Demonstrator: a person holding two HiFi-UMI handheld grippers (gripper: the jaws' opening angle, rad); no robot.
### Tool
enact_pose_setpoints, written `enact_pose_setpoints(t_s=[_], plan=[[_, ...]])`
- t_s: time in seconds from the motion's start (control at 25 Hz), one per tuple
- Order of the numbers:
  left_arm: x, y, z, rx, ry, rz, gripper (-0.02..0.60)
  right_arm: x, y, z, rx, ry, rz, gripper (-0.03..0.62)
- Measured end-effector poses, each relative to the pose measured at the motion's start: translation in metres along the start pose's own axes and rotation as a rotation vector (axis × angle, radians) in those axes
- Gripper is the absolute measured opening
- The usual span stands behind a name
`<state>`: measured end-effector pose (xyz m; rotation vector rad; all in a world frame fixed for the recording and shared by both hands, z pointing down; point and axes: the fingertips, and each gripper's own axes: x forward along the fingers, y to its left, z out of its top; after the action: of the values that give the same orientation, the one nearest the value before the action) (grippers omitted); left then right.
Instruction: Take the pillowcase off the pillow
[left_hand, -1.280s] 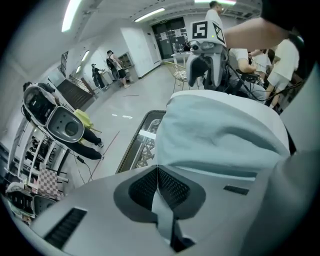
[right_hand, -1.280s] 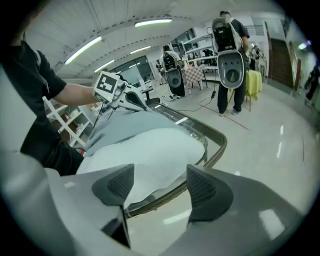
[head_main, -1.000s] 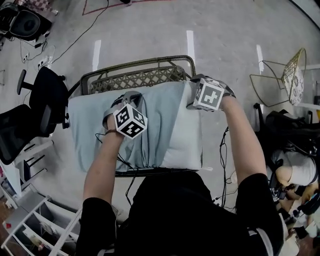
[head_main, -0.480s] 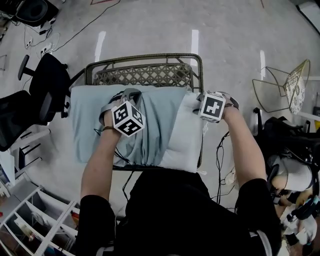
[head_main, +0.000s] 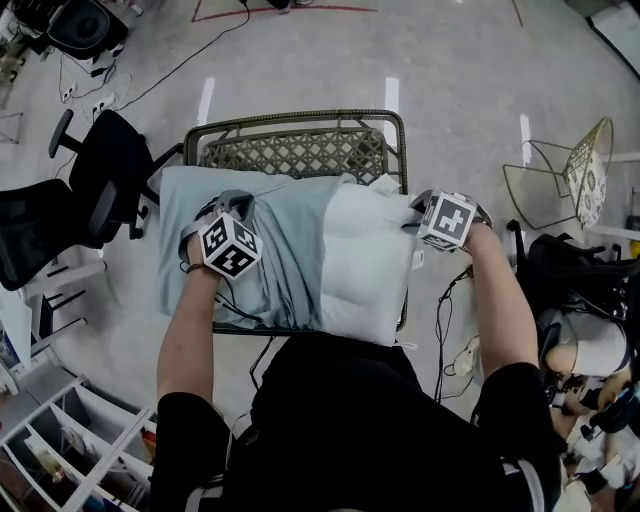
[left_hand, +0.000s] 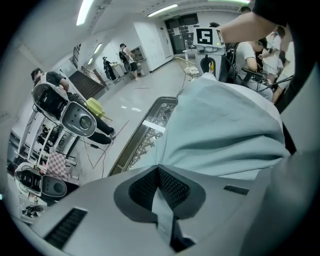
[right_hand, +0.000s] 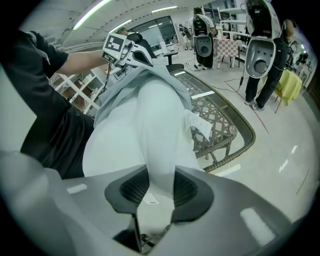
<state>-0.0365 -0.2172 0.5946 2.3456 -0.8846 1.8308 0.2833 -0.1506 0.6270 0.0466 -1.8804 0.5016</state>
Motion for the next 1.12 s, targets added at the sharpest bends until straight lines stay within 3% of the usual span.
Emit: enact_pose_setpoints(t_s=[0.2,0.28,0.36,0.48,0.56,0.72,0.8,0.84,0.96,1.12], plan=[[-0.003,-0.001,-0.002,-0.080,-0.010,-0.029,0.006,-0.004,0.004,0.000,-0.002,0.010,-0.039,0.137],[-0.003,-0.004,0.020,-0.101,-0.046,-0.045,0.008,-0.004,0.002,0.003,-0.019,0.025,-0.075,0.157],[-0.005,-0.009,0.054,-0.076,-0.110,-0.049,0.014,-0.003,0.002,0.007,-0.030,0.036,-0.097,0.167],[-0.002,-0.029,0.105,-0.031,-0.210,-0.113,0.103,-0.002,0.007,0.011,-0.050,0.041,-0.103,0.167],[0.009,-0.042,0.127,-0.004,-0.228,-0.156,0.137,-0.002,0.012,0.014,-0.070,0.032,-0.102,0.167],[0.041,-0.058,0.133,0.000,-0.167,-0.220,0.146,-0.004,0.023,0.015,-0.082,0.004,-0.084,0.150],[0.048,-0.061,0.126,0.011,-0.127,-0.236,0.080,-0.005,0.023,0.014,-0.078,-0.007,-0.088,0.143],[0.050,-0.060,0.121,0.036,-0.106,-0.225,0.025,-0.004,0.021,0.013,-0.076,-0.009,-0.093,0.139],[0.052,-0.049,0.100,0.122,-0.041,-0.147,0.008,-0.003,0.014,0.006,-0.083,0.016,-0.104,0.131],[0.040,-0.030,0.069,0.069,-0.010,-0.128,0.006,-0.006,0.011,0.000,-0.124,0.058,-0.099,0.130]])
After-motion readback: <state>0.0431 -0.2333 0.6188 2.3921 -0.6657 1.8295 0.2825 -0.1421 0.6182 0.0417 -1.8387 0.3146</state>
